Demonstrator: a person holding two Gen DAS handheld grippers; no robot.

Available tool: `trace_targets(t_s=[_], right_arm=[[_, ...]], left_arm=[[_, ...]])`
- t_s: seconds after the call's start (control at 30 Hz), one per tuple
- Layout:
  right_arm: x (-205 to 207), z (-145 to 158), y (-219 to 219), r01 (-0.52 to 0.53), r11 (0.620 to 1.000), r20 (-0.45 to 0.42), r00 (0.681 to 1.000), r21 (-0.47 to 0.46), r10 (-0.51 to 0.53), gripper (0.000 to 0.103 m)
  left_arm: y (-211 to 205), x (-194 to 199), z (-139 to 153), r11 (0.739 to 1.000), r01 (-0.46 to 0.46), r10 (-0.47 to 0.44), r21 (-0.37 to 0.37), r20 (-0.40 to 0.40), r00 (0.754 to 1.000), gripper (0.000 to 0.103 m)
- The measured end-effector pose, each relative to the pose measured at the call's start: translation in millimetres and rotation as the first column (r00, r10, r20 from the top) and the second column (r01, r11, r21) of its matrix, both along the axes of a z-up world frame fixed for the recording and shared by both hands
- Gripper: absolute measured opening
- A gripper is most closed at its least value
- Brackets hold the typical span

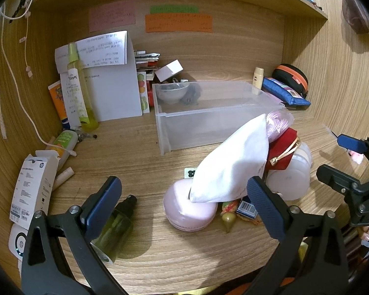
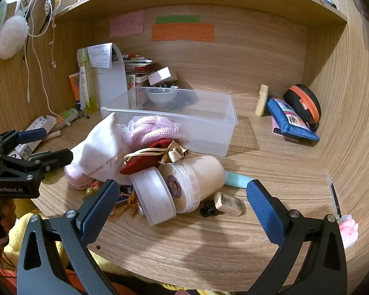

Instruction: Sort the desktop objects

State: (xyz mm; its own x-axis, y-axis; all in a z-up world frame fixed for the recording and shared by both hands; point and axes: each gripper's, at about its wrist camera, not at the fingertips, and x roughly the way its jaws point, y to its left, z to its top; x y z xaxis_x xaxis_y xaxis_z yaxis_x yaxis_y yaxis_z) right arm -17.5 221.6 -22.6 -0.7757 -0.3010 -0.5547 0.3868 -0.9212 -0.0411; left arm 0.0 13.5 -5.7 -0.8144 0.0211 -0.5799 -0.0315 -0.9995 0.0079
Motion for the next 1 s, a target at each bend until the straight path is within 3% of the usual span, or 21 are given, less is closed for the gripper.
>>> trace_targets(t_s=[1.0], right_arm=[[2.6, -2.3, -2.1, -0.01, 1.0, -0.022, 1.0, 0.024, 0.01, 0.103]], left_arm=[[-8.9, -1.7, -1.0, 1.0, -0.014, 0.014, 0.016, 0.01, 1.0, 0.103]])
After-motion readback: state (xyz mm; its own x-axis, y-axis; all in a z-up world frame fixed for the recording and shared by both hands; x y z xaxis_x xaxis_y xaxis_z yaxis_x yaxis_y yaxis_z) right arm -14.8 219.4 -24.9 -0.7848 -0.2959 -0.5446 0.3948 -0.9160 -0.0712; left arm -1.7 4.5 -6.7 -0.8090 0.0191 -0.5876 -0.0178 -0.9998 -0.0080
